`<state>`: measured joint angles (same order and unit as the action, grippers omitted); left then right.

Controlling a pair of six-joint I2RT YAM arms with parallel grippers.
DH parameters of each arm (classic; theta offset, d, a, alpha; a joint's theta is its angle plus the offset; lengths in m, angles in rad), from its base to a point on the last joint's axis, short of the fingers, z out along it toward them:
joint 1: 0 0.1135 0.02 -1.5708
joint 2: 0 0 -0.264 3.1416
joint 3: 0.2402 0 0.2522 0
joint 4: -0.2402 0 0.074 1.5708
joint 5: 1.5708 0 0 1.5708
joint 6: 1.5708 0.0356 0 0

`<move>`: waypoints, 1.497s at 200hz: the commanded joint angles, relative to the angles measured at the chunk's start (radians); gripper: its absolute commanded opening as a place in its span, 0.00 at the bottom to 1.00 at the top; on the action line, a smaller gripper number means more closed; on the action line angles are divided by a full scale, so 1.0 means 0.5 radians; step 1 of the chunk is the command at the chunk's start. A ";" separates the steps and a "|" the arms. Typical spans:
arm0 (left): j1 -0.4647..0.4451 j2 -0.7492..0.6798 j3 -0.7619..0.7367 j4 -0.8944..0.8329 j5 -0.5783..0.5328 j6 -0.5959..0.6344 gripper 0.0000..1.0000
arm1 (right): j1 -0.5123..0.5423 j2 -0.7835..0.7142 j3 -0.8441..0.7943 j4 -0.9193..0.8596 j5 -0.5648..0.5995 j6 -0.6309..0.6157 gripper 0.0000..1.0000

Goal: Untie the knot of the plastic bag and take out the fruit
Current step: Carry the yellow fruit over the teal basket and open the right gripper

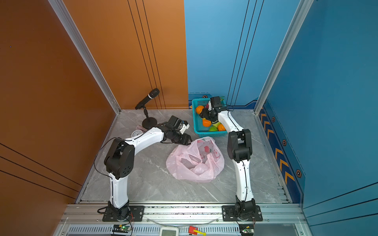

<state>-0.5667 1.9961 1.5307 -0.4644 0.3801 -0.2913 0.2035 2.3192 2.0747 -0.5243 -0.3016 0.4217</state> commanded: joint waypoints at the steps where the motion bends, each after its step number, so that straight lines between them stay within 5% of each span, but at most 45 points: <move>1: 0.035 -0.094 -0.037 -0.050 -0.038 0.059 0.69 | 0.007 0.062 0.066 -0.047 0.037 -0.089 0.51; 98: 0.222 -0.335 -0.018 0.351 -0.247 -0.161 0.93 | 0.136 0.123 -0.113 -0.125 0.017 -0.166 0.58; 145: 0.255 -0.491 -0.065 0.412 -0.428 -0.185 0.95 | 0.137 0.054 -0.199 -0.186 0.112 -0.215 0.78; 237: 0.207 -0.950 -0.479 0.502 -0.808 -0.184 0.97 | 0.126 -0.474 -0.614 0.036 0.132 -0.205 0.90; 299: 0.127 -1.286 -0.769 0.524 -1.240 -0.206 0.97 | 0.024 -1.251 -1.119 0.196 0.236 -0.123 0.91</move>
<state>-0.4904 1.4097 1.1927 -0.2161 -0.0956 -0.3866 0.2474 1.8294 1.6028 -0.4709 -0.2420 0.3347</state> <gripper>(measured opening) 0.965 0.907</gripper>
